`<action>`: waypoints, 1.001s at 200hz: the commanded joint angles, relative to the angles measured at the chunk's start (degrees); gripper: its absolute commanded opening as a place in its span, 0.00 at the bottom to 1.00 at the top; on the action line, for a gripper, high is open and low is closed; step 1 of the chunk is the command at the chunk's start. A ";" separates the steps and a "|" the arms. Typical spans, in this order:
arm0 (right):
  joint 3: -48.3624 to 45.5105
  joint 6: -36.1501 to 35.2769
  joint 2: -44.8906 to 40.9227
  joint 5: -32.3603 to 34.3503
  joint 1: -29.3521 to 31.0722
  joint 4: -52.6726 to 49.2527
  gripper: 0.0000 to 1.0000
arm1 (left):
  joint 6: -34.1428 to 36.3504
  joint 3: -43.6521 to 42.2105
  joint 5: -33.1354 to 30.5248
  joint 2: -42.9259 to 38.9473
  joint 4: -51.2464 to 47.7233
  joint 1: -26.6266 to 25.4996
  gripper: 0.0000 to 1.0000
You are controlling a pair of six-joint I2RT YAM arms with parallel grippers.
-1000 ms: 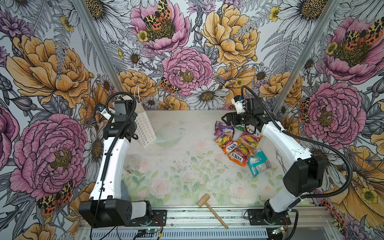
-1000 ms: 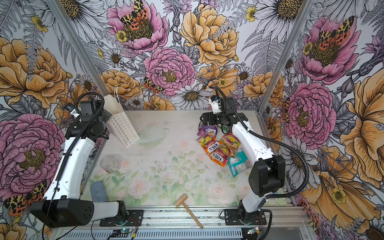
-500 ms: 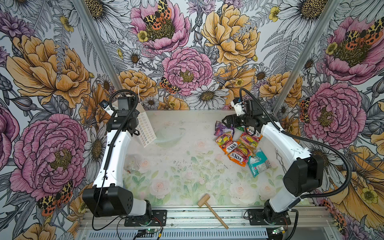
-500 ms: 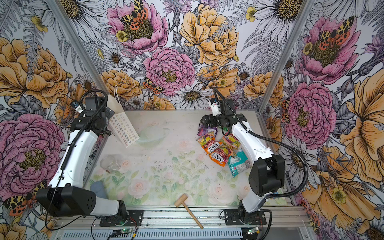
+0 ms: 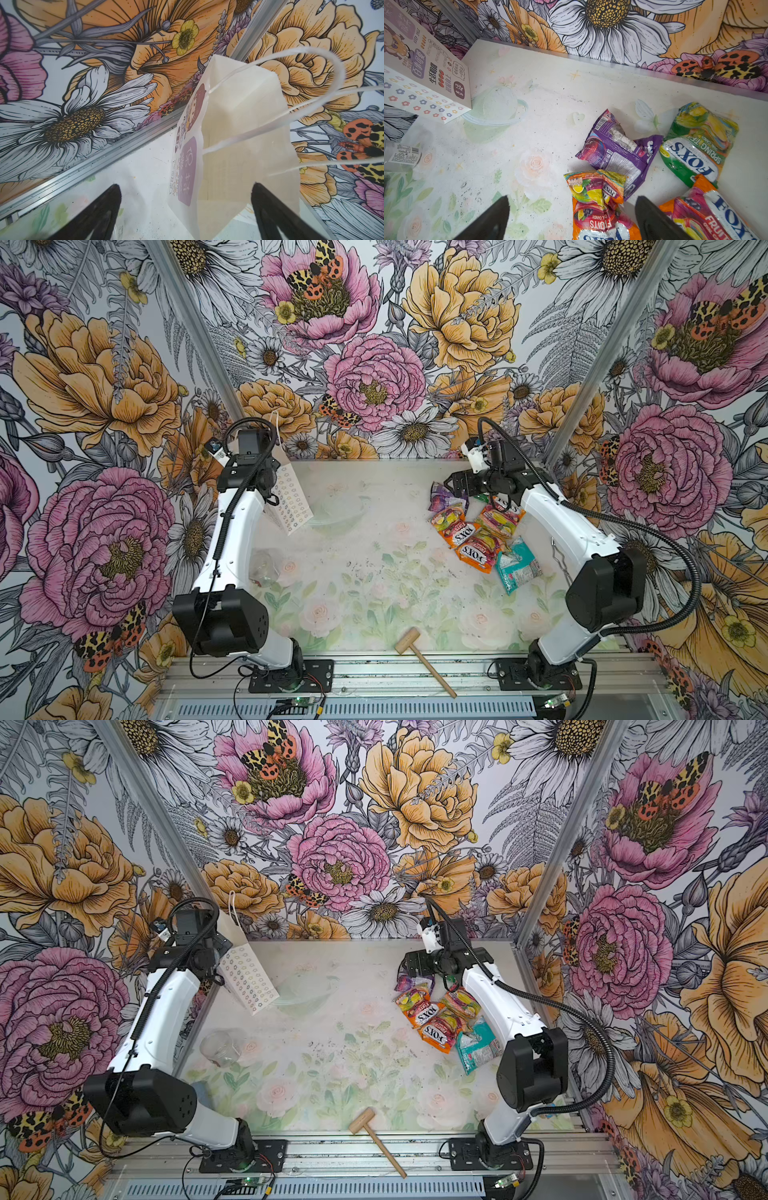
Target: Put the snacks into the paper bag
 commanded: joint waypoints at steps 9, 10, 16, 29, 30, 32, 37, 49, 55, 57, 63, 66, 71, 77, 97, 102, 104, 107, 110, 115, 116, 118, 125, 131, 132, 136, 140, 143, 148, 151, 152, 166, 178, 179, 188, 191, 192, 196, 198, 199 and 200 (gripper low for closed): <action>0.04 -0.23 1.54 1.13 0.25 -0.05 0.96 | 1.68 1.72 2.83 0.88 -0.13 0.86 0.99; 0.07 -0.20 1.59 1.13 0.25 -0.05 0.96 | 1.71 1.76 2.91 0.98 -0.12 0.92 0.99; 0.10 -0.18 1.73 1.13 0.26 -0.09 0.96 | 1.89 1.88 3.49 1.36 -0.13 1.05 0.99; 0.27 -0.24 1.90 1.05 0.32 -0.04 0.96 | 2.35 2.29 4.19 2.11 -0.21 1.16 0.99; 0.32 -0.24 1.90 1.04 0.28 -0.04 0.96 | 2.35 2.35 4.16 2.17 -0.21 1.20 0.99; 0.31 -0.22 1.90 1.04 0.27 -0.05 0.96 | 2.40 2.40 4.22 2.23 -0.21 1.08 0.99; 0.29 -0.20 1.98 1.04 0.28 -0.03 0.96 | 2.35 2.35 4.16 2.37 -0.23 1.03 0.99; 0.28 -0.20 2.17 0.99 0.24 -0.05 0.96 | 2.27 2.54 4.08 2.75 -0.21 1.27 0.99; 0.30 -0.27 2.23 1.04 0.24 0.01 0.96 | 2.34 2.59 4.28 3.01 -0.21 1.45 0.99; 0.28 -0.28 2.25 1.04 0.28 -0.03 0.96 | 2.42 2.72 4.34 3.15 -0.21 1.45 0.99; 0.31 -0.26 2.34 1.06 0.29 -0.05 0.96 | 2.51 2.91 4.55 3.40 -0.25 1.60 0.99; 0.34 -0.26 2.34 1.09 0.27 -0.05 0.96 | 2.53 2.92 4.71 3.56 -0.26 1.65 0.99; 0.32 -0.30 2.42 1.10 0.24 -0.05 0.96 | 2.61 3.05 4.87 3.68 -0.21 1.84 0.99; 0.37 -0.31 2.51 1.02 0.32 -0.04 0.96 | 2.70 3.19 5.15 3.86 -0.23 2.04 0.99; 0.69 -0.37 2.86 0.95 0.29 -0.05 0.96 | 2.45 3.20 5.27 3.85 -0.23 2.56 0.99; 0.64 -0.35 3.00 0.82 0.25 -0.01 0.96 | 2.49 3.18 5.27 3.82 -0.21 2.64 0.99; 0.70 -0.34 3.03 0.79 0.29 -0.04 0.96 | 2.52 3.22 5.27 3.88 -0.21 2.69 0.99; 0.73 -0.41 3.11 0.73 0.27 -0.05 0.96 | 2.57 3.28 5.29 3.90 -0.26 2.74 0.99; 0.82 -0.35 3.13 0.77 0.24 -0.05 0.96 | 2.66 3.29 5.32 3.97 -0.22 2.78 0.99; 0.85 -0.37 3.28 0.77 0.27 -0.07 0.96 | 2.83 3.39 5.36 4.02 -0.23 2.90 0.99; 0.87 -0.40 3.29 0.77 0.26 -0.10 0.96 | 2.86 3.47 5.36 4.00 -0.26 2.91 0.99; 0.87 -0.37 3.30 0.77 0.27 -0.06 0.96 | 2.92 3.49 5.36 4.01 -0.22 2.92 0.99; 0.96 -0.50 3.44 0.77 0.25 -0.05 0.96 | 2.97 3.47 5.29 4.13 -0.21 3.00 0.99; 0.95 -0.50 3.56 0.69 0.24 -0.05 0.96 | 3.05 3.47 5.34 4.23 -0.21 3.08 0.99; 1.01 -0.55 3.57 0.69 0.28 -0.05 0.96 | 3.05 3.47 5.35 4.19 -0.21 3.09 0.99; 1.03 -0.55 3.65 0.69 0.25 -0.05 0.96 | 3.06 3.45 5.43 4.25 -0.21 3.09 0.99; 1.00 -0.59 3.72 0.62 0.24 -0.05 0.96 | 3.12 3.42 5.45 4.25 -0.27 3.21 0.99; 1.02 -0.57 3.74 0.74 0.25 -0.05 0.96 | 3.14 3.43 5.45 4.33 -0.28 3.19 0.99; 1.05 -0.55 3.81 0.69 0.26 -0.05 0.96 | 3.23 3.30 5.48 4.48 -0.32 3.22 0.99; 1.09 -0.57 3.83 0.69 0.30 -0.05 0.96 | 3.28 3.23 5.53 4.48 -0.31 3.31 0.99; 1.08 -0.54 3.83 0.64 0.31 -0.05 0.96 | 3.30 3.26 5.57 4.45 -0.35 3.29 0.99; 1.10 -0.60 3.92 0.72 0.29 -0.05 0.95 | 3.22 3.09 5.50 4.48 -0.40 3.43 0.99; 0.98 -0.73 3.92 0.78 0.27 -0.12 0.95 | 3.08 2.94 5.37 4.47 -0.30 3.43 0.99; 1.03 -0.71 3.92 0.78 0.30 -0.08 0.95 | 3.07 2.94 5.36 4.45 -0.30 3.44 0.99; 0.98 -0.82 3.92 0.70 0.32 -0.10 0.95 | 2.97 2.94 5.44 4.52 -0.32 3.43 0.97; 0.96 -0.89 3.92 0.77 0.25 -0.07 0.95 | 3.01 3.02 5.51 4.54 -0.30 3.44 0.97; 0.93 -0.88 3.92 0.77 0.29 -0.10 0.95 | 3.03 3.07 5.52 4.57 -0.34 3.44 0.97; 0.92 -0.90 3.92 0.77 0.26 -0.13 0.95 | 3.10 3.16 5.62 4.66 -0.30 3.40 0.96; 0.92 -0.94 3.92 0.73 0.29 -0.07 0.95 | 3.09 3.17 5.62 4.73 -0.30 3.46 0.95; 0.95 -0.95 3.92 0.75 0.31 -0.06 0.95 | 3.12 3.19 5.62 4.75 -0.30 3.45 0.95; 0.97 -0.90 3.92 0.81 0.27 -0.05 0.95 | 3.13 3.20 5.71 4.76 -0.38 3.45 0.95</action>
